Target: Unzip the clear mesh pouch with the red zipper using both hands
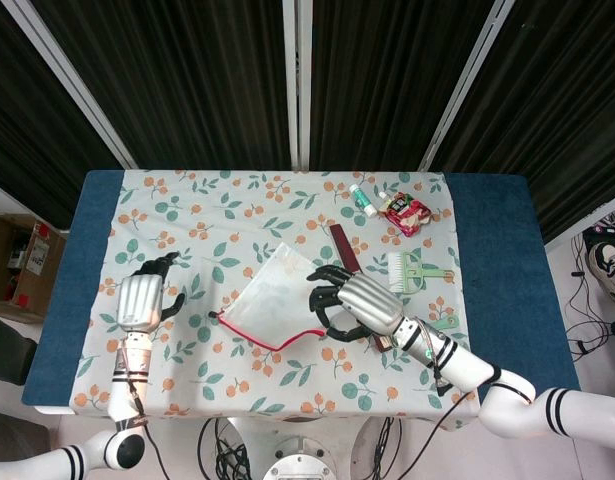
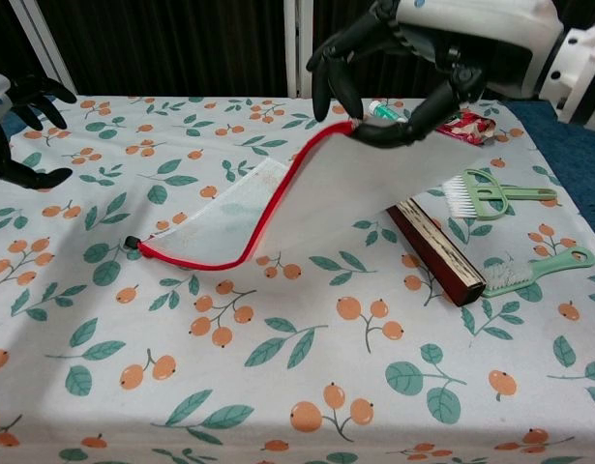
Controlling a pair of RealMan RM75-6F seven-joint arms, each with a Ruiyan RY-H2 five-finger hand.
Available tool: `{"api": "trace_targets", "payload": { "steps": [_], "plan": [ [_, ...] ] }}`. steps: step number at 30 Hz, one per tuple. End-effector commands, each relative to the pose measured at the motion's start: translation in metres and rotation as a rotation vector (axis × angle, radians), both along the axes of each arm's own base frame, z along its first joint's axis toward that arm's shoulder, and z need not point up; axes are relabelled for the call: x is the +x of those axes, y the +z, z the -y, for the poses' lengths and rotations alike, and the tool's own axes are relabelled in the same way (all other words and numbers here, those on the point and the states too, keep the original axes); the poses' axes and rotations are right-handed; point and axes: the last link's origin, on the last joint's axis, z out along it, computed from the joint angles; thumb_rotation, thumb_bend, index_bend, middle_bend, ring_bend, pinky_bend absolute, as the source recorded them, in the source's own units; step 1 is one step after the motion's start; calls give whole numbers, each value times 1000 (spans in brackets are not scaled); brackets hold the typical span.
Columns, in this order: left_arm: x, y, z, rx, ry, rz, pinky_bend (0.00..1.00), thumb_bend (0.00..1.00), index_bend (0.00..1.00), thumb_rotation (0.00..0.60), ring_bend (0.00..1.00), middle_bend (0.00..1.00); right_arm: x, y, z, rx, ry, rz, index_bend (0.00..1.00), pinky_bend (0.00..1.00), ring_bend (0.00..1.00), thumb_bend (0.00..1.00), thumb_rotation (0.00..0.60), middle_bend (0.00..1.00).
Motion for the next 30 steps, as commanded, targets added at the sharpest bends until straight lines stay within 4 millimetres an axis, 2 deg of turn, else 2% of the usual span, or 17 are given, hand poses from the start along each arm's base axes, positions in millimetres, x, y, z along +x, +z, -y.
{"api": "trace_targets", "payload": {
  "steps": [1, 6, 9, 11, 14, 16, 19, 23, 27, 30],
  "plan": [
    [-3, 7, 2, 25, 1, 13, 522, 192, 193, 600, 294, 291, -19, -7, -4, 1, -5, -76, 830, 131, 156, 414, 600, 384],
    [-6, 12, 9, 44, 0, 20, 521, 154, 192, 600, 293, 291, -52, -11, -12, 4, -20, -199, 755, 82, 123, 366, 600, 347],
    [-7, 13, 11, 48, 1, 26, 518, 136, 192, 600, 293, 291, -68, -15, -12, -21, -35, -276, 650, 26, 71, 319, 600, 290],
    [-8, 14, 13, 49, 2, 32, 502, 120, 193, 600, 291, 291, -79, -18, -12, -27, -54, -335, 479, 1, 20, 239, 600, 219],
    [-9, 17, 15, 55, 3, 32, 420, 78, 192, 600, 272, 289, -92, -17, -13, -19, -96, -423, 111, 0, 0, 82, 600, 74],
    [-10, 21, 17, 55, 2, 33, 356, 51, 192, 600, 251, 278, -97, -15, -13, -13, -129, -446, 0, 0, 0, 9, 600, 8],
    [-13, 27, 19, 48, 2, 38, 294, 23, 192, 600, 226, 258, -106, -10, -14, -2, -181, -488, 0, 0, 0, 0, 600, 0],
    [-20, 39, 25, 44, 10, 50, 259, 0, 190, 600, 213, 246, -118, 5, -19, -12, -250, -490, 0, 0, 0, 0, 600, 0],
    [-35, 54, 34, 41, 22, 30, 231, 0, 192, 600, 207, 245, -133, 35, -25, -73, -345, -398, 0, 0, 0, 0, 600, 0],
    [-50, 68, 42, 15, 34, -13, 216, 0, 208, 600, 206, 238, -149, 62, -28, -210, -407, -341, 0, 0, 0, 12, 600, 0]
  ]
}}
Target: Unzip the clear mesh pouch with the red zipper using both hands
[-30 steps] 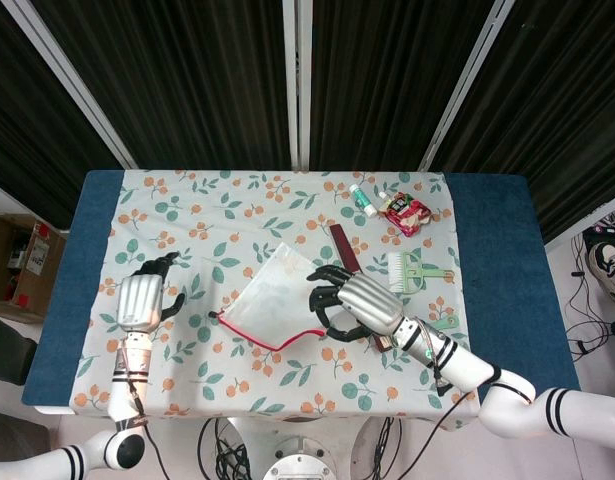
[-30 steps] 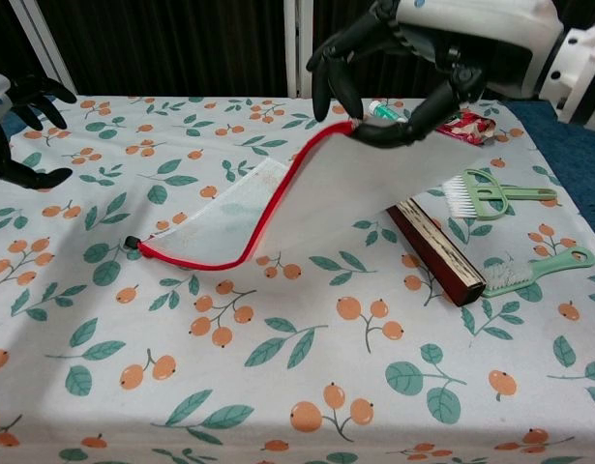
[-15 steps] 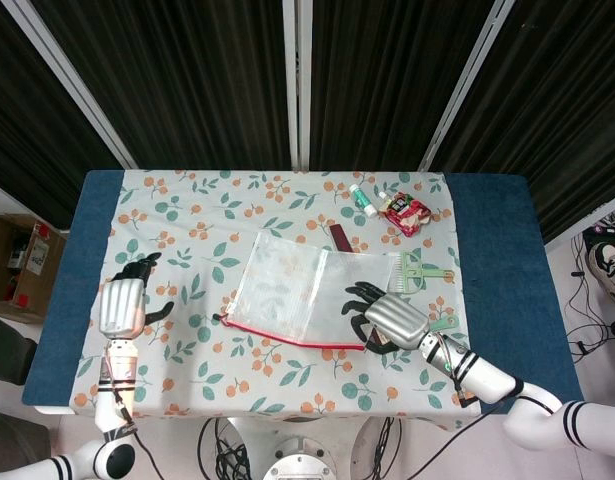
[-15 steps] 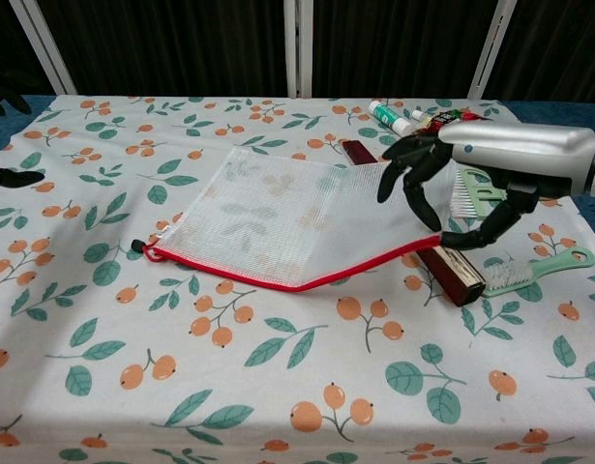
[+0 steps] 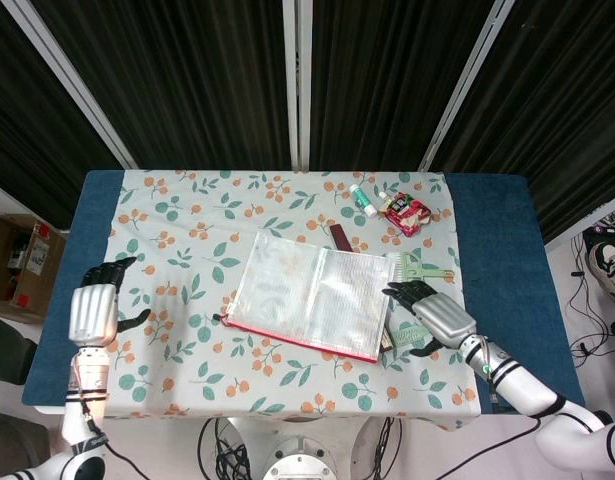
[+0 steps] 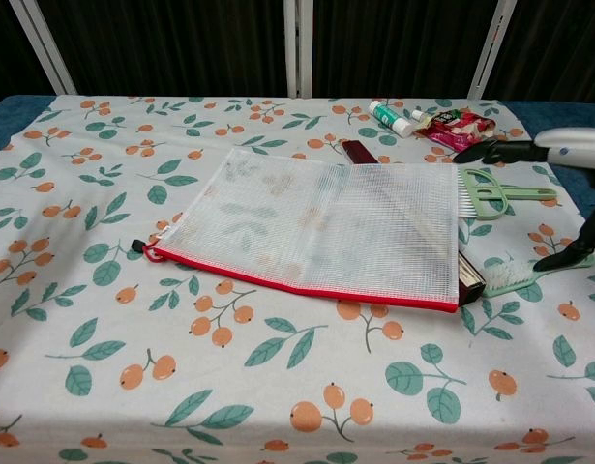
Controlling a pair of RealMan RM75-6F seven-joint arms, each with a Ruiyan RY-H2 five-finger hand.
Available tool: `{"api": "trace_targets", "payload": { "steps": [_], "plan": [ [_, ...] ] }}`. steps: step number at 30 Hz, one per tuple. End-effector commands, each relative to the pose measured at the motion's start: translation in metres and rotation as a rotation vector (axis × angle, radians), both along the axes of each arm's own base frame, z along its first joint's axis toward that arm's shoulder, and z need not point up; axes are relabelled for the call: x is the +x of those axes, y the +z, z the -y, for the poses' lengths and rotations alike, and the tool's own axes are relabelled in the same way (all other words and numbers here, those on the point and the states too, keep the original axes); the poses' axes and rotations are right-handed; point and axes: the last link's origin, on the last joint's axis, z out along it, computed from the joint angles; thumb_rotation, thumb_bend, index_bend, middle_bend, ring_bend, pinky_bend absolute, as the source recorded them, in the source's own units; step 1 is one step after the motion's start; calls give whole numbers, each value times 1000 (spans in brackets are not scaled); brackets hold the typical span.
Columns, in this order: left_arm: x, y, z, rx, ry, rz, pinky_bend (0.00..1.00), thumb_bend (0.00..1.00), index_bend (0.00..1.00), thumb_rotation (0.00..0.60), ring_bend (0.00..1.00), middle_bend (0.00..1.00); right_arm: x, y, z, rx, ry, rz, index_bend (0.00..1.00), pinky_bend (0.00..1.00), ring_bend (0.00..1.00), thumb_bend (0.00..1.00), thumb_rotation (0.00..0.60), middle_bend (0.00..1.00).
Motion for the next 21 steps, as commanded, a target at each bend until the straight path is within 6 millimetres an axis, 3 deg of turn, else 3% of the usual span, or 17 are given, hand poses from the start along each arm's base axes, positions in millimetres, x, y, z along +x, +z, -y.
{"api": "trace_targets", "payload": {
  "steps": [1, 4, 11, 17, 21],
  "plan": [
    [-17, 15, 12, -37, 11, -31, 213, 0, 213, 600, 206, 237, -25, 42, -8, -215, -58, 52, 0, 0, 0, 45, 600, 4],
    [-31, 29, 23, -30, 29, -57, 204, 0, 225, 600, 206, 235, -45, 63, -19, -369, -80, 22, 0, 0, 0, 167, 600, 43],
    [-46, 54, 58, -42, 35, -81, 201, 0, 229, 600, 195, 235, -78, 95, -69, -505, -160, 44, 0, 0, 0, 182, 600, 60],
    [-48, 62, 90, -23, 60, -56, 200, 0, 229, 600, 195, 235, -95, 106, -110, -564, -199, 71, 0, 0, 0, 182, 600, 58],
    [-46, 60, 107, -25, 70, -32, 200, 0, 229, 600, 195, 235, -102, 104, -120, -567, -219, 78, 0, 0, 0, 183, 600, 58]
  ]
}}
